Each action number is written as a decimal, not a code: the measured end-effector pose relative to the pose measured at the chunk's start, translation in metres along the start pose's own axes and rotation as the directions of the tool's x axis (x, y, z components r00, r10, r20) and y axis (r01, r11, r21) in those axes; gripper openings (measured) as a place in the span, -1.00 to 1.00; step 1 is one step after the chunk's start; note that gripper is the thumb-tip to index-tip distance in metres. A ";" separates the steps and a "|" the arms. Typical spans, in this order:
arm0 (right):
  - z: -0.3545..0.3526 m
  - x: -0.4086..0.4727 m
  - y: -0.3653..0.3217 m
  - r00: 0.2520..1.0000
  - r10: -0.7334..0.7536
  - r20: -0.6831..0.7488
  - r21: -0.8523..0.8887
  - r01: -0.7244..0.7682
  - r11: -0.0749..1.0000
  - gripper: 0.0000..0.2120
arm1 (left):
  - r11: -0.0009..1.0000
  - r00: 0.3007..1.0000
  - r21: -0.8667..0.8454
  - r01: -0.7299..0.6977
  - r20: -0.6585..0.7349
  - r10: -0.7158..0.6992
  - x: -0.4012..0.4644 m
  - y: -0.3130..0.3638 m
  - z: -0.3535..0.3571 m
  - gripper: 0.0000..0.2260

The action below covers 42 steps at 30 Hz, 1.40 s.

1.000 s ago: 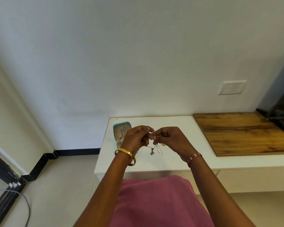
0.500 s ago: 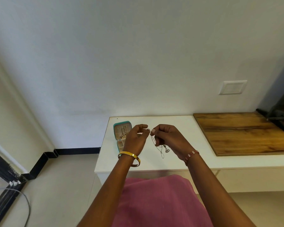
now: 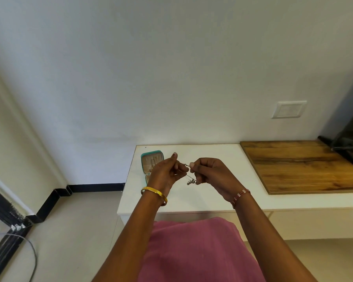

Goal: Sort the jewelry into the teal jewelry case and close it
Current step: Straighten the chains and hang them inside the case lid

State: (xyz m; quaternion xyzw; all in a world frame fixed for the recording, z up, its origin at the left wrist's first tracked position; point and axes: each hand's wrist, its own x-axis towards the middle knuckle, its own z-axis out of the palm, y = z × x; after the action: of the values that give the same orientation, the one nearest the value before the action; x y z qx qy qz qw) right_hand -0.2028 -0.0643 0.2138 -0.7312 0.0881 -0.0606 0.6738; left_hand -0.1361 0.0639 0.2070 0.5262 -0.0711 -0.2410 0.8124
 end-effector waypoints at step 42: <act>0.026 0.050 0.031 0.999 -0.036 0.012 -0.179 0.037 0.983 -0.86 | 0.865 0.976 0.500 -0.039 -0.168 0.141 0.024 -0.028 -0.060 -0.90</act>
State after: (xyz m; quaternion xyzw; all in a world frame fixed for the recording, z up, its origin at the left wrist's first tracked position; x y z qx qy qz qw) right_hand -0.1505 -0.0522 0.1793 -0.7905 0.0770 -0.0617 0.6045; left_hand -0.1020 0.0924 0.1522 0.7337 -0.0735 -0.1227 0.6642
